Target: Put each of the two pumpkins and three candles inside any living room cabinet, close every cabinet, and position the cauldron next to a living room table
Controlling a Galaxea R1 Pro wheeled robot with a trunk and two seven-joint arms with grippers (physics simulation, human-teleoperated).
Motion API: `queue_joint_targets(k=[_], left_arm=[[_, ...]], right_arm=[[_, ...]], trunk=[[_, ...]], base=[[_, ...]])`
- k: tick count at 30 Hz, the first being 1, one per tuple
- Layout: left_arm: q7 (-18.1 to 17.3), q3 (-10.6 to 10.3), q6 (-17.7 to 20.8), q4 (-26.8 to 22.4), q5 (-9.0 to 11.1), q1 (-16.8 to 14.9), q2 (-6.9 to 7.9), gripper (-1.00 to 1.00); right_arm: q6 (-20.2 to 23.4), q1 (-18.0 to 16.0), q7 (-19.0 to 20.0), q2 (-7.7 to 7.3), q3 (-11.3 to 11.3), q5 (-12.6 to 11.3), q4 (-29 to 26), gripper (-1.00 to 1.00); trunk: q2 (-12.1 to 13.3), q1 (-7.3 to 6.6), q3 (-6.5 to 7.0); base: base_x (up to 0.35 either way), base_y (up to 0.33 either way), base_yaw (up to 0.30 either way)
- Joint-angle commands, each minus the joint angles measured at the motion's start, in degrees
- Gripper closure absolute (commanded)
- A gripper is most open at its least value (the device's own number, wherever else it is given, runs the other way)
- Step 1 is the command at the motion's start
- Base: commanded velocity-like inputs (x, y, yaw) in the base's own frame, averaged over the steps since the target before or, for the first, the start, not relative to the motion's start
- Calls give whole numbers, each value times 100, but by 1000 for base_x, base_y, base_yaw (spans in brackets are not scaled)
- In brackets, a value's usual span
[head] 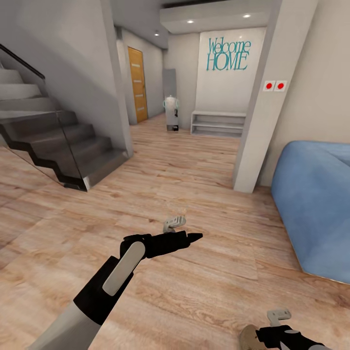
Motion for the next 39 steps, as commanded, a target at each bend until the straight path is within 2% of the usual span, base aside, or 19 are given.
queue_joint_targets(k=[1,39], left_arm=[[1,0,-1,0,1,0,-2,-100],[-2,0,-2,0,1,0,-9,-100]], right_arm=[[0,0,0,-2,0,0,0,-100],[-9,9,9,3,6,0,0,-100]], trunk=[[-42,23,-18],[-1566,857,-701]], base=[[0,0,0],[0,0,0]])
